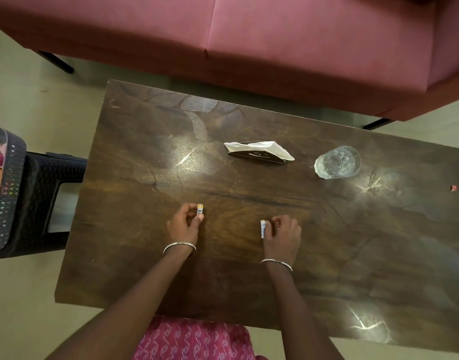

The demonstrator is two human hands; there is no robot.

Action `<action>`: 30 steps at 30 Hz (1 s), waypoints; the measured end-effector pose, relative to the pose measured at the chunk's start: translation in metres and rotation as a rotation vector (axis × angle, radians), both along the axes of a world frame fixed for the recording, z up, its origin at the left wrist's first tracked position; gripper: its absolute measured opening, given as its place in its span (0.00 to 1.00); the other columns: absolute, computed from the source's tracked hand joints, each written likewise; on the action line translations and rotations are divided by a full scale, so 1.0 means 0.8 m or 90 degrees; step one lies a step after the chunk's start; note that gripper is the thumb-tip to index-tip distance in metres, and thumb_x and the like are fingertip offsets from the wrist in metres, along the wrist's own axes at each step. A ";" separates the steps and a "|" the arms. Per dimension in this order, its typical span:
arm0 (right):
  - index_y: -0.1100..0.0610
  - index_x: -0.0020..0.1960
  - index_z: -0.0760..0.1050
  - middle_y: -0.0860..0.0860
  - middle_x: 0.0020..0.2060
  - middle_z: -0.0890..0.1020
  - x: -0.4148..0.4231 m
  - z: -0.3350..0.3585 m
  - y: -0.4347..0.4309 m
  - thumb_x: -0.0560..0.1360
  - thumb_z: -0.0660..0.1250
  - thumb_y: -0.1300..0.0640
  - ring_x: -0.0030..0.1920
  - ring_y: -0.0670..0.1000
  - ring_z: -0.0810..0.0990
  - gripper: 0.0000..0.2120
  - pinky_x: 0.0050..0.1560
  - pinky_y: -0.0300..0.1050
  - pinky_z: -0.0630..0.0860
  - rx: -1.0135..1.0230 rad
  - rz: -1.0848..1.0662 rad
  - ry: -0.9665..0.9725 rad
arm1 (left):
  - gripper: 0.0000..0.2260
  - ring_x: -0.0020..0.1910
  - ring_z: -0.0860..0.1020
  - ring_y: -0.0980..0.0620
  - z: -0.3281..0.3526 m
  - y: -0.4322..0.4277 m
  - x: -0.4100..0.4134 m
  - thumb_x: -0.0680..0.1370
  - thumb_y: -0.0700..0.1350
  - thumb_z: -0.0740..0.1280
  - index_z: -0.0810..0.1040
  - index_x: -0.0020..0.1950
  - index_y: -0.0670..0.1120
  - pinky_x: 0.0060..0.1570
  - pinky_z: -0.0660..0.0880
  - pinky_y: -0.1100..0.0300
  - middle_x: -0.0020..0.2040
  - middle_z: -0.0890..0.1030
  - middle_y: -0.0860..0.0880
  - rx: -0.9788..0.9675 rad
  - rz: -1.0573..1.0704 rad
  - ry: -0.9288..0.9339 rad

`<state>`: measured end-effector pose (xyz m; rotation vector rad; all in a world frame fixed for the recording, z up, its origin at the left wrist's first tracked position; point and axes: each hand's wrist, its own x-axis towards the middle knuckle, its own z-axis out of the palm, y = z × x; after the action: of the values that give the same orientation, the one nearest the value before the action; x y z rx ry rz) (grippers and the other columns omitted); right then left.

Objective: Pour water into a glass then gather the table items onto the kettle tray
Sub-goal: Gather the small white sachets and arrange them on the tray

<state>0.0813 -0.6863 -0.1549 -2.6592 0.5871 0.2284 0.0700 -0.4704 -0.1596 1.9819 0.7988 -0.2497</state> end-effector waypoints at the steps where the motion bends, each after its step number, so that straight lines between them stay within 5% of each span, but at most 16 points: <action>1: 0.58 0.47 0.78 0.56 0.47 0.80 -0.004 -0.001 0.005 0.73 0.72 0.55 0.49 0.60 0.76 0.07 0.47 0.53 0.72 -0.016 0.039 0.023 | 0.08 0.37 0.77 0.69 0.001 -0.001 -0.002 0.72 0.39 0.73 0.79 0.48 0.49 0.39 0.68 0.79 0.40 0.83 0.54 -0.008 0.002 0.002; 5: 0.55 0.56 0.78 0.50 0.57 0.79 -0.015 -0.009 0.019 0.76 0.68 0.51 0.56 0.54 0.76 0.11 0.52 0.50 0.74 -0.064 0.086 0.134 | 0.08 0.39 0.81 0.58 0.003 -0.003 -0.007 0.71 0.38 0.74 0.78 0.46 0.46 0.43 0.76 0.68 0.41 0.84 0.51 -0.054 0.011 -0.002; 11: 0.58 0.52 0.70 0.53 0.49 0.78 -0.017 -0.008 0.028 0.75 0.70 0.60 0.48 0.57 0.79 0.10 0.42 0.47 0.71 0.022 -0.035 0.073 | 0.08 0.39 0.81 0.61 0.012 0.009 -0.013 0.70 0.38 0.75 0.78 0.44 0.46 0.40 0.72 0.76 0.40 0.83 0.53 -0.073 0.006 -0.028; 19: 0.59 0.66 0.71 0.57 0.59 0.78 -0.017 -0.011 0.024 0.76 0.69 0.56 0.58 0.59 0.78 0.20 0.53 0.50 0.73 -0.001 -0.118 0.097 | 0.08 0.35 0.79 0.65 0.017 0.027 -0.031 0.70 0.37 0.75 0.78 0.43 0.47 0.39 0.72 0.76 0.39 0.83 0.51 -0.082 0.022 -0.033; 25: 0.61 0.55 0.75 0.57 0.53 0.80 -0.023 -0.021 0.028 0.79 0.66 0.55 0.52 0.60 0.79 0.10 0.47 0.50 0.74 -0.040 -0.095 0.114 | 0.07 0.39 0.81 0.58 0.020 0.031 -0.039 0.70 0.38 0.75 0.79 0.44 0.46 0.41 0.74 0.74 0.40 0.84 0.51 -0.100 0.020 -0.040; 30: 0.61 0.48 0.77 0.56 0.48 0.78 -0.034 -0.021 0.041 0.77 0.68 0.55 0.47 0.57 0.78 0.08 0.45 0.47 0.72 0.025 0.009 0.064 | 0.08 0.41 0.83 0.54 0.026 0.047 -0.050 0.71 0.39 0.74 0.81 0.49 0.46 0.46 0.78 0.60 0.41 0.85 0.51 -0.122 0.023 -0.026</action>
<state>0.0541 -0.6536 -0.1717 -2.6266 0.5885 0.3770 0.0303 -0.4330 -0.1385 1.7860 0.7554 -0.2540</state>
